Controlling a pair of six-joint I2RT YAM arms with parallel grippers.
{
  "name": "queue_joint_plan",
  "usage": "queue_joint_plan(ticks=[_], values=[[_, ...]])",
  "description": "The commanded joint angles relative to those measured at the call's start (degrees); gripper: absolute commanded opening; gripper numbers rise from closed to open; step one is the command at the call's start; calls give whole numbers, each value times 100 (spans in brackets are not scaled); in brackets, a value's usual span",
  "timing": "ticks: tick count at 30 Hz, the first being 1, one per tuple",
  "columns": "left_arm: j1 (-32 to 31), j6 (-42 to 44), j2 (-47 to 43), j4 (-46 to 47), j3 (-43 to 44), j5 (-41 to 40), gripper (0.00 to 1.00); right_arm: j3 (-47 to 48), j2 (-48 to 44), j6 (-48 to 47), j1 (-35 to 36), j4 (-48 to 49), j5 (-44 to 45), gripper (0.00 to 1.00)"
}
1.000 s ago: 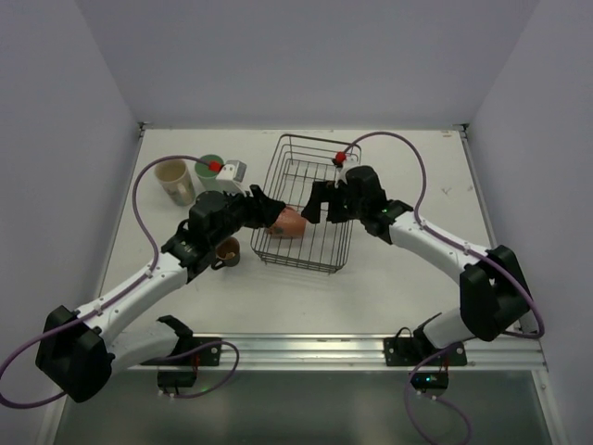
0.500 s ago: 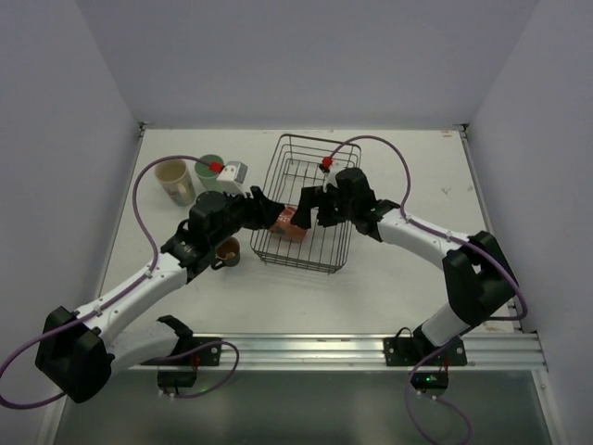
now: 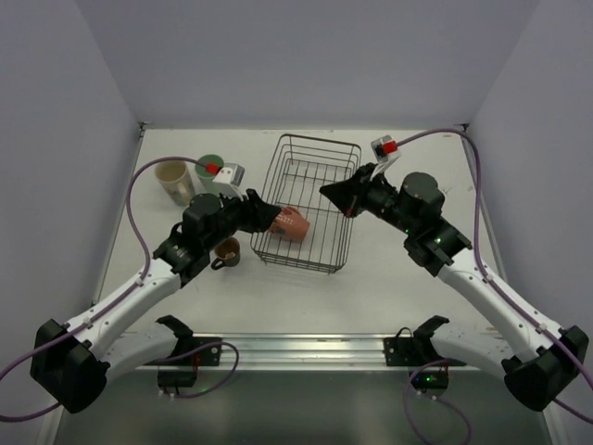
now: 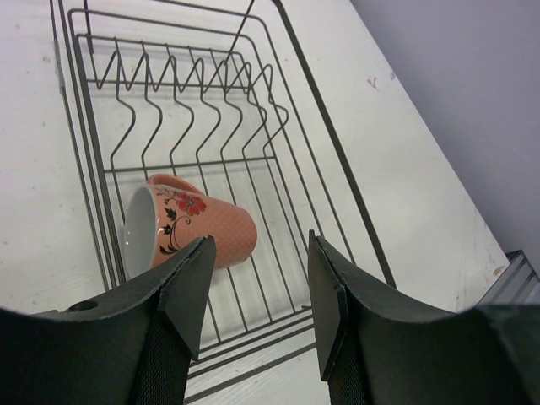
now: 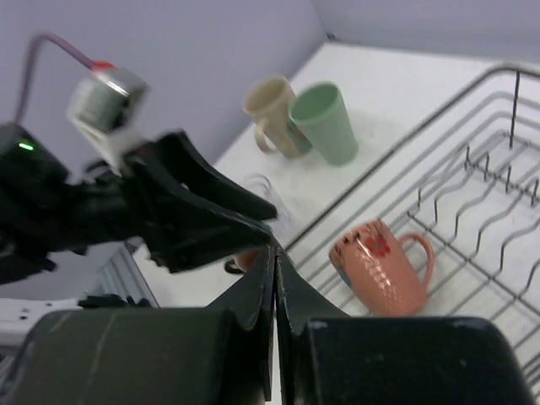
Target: Unload the cups from the dish rack
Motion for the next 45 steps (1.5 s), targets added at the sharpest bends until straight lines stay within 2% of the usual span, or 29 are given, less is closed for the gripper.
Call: queue_joint_plan(ticks=[1,4,11,12,18,23,26,27,31,36,45], values=[[-14,220,-32,-362,384,136,54,344,176,-155,10,-806,-150,0],[-23,325,222,-925,595,4,54,-130,159,20,10,-517,-177,6],[-32,449,1074,-1199,886,-56,52,-719,141,205,10,81,-282,29],[-32,449,1154,-1172,921,-67,52,-755,132,214,10,99,-291,35],[-93,536,1813,-1075,1220,-321,52,-1106,263,257,10,344,-290,43],[-120,467,1718,-874,1203,-453,52,-923,957,-181,19,320,-344,77],[-120,379,1314,-672,1036,-655,52,-554,1554,-804,10,258,-362,94],[-128,370,1200,-575,949,-664,52,-422,1721,-989,19,144,-405,98],[-128,404,918,-680,930,-577,53,385,2731,-2208,10,-452,-677,99],[-128,413,803,-750,878,-313,53,1046,3480,-3009,19,-1166,-738,99],[-120,431,627,-680,754,-322,53,1618,4279,-3214,63,-1615,-792,99]])
